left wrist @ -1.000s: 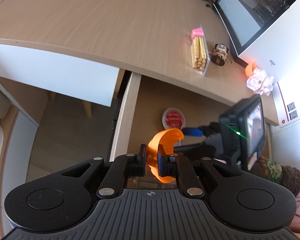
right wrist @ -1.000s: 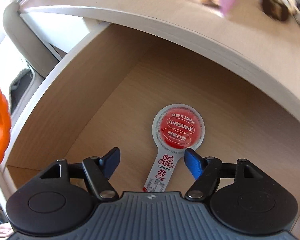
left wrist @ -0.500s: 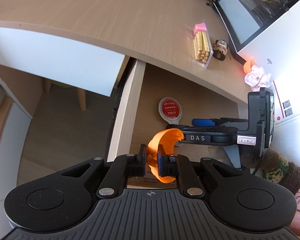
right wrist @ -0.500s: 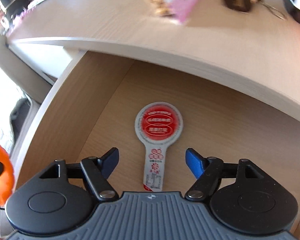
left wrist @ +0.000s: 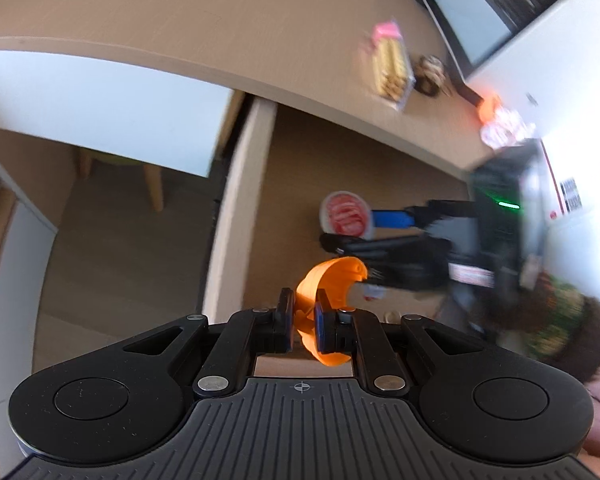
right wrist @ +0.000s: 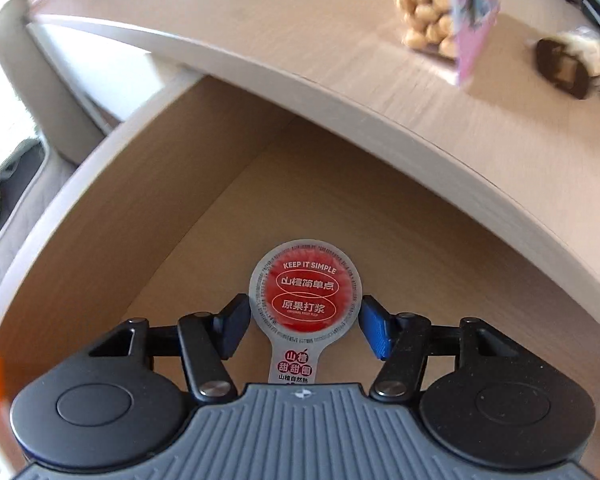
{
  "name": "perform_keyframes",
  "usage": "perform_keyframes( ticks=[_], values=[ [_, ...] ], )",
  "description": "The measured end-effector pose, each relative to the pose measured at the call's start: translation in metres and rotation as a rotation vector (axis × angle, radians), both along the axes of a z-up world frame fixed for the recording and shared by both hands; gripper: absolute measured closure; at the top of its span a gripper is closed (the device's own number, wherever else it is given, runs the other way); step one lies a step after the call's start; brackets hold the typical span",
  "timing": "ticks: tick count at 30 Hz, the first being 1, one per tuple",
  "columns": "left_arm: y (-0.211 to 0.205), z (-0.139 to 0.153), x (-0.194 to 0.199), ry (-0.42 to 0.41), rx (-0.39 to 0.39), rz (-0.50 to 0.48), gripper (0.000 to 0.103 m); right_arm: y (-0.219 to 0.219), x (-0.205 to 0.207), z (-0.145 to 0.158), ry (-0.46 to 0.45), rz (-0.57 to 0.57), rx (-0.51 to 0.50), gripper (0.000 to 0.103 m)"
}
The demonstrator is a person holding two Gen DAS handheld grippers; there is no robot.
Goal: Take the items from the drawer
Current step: 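Place the orange toy beside the pumpkin with the left tool while the right tool carries the red lid there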
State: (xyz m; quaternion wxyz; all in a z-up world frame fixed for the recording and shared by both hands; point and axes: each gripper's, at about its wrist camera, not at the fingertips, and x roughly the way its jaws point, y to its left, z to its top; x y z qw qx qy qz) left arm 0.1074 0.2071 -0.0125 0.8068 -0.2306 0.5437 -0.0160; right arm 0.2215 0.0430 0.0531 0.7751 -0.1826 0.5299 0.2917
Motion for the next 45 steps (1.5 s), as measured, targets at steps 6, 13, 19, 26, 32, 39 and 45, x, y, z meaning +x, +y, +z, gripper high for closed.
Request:
perform_keyframes(
  ticks=[6,13,19,26,32,39,45],
  values=[
    [-0.015,0.008,0.016,-0.033,-0.054,-0.12,0.091,-0.074,-0.035,0.081,-0.061,-0.183,0.149,0.043],
    [-0.051,0.077,0.088,-0.287,-0.016,-0.254,0.091,-0.112,-0.047,0.136,-0.348,-0.406,0.279,0.043],
    [-0.08,0.075,0.163,-0.35,-0.01,-0.264,0.091,-0.131,0.012,0.142,-0.46,-0.539,0.281,0.043],
    [-0.104,0.025,0.22,-0.25,-0.002,-0.289,0.091,-0.17,0.047,0.112,-0.378,-0.64,0.251,0.043],
    [-0.104,-0.003,0.231,-0.266,0.047,-0.293,0.089,-0.188,0.08,0.08,-0.329,-0.699,0.2,0.043],
    [-0.111,0.001,0.222,-0.389,0.165,-0.35,0.085,-0.193,0.112,0.044,-0.299,-0.723,0.15,0.043],
    [-0.096,0.023,0.215,-0.479,0.115,-0.318,0.085,-0.189,0.135,0.013,-0.255,-0.724,0.113,0.043]
  ],
)
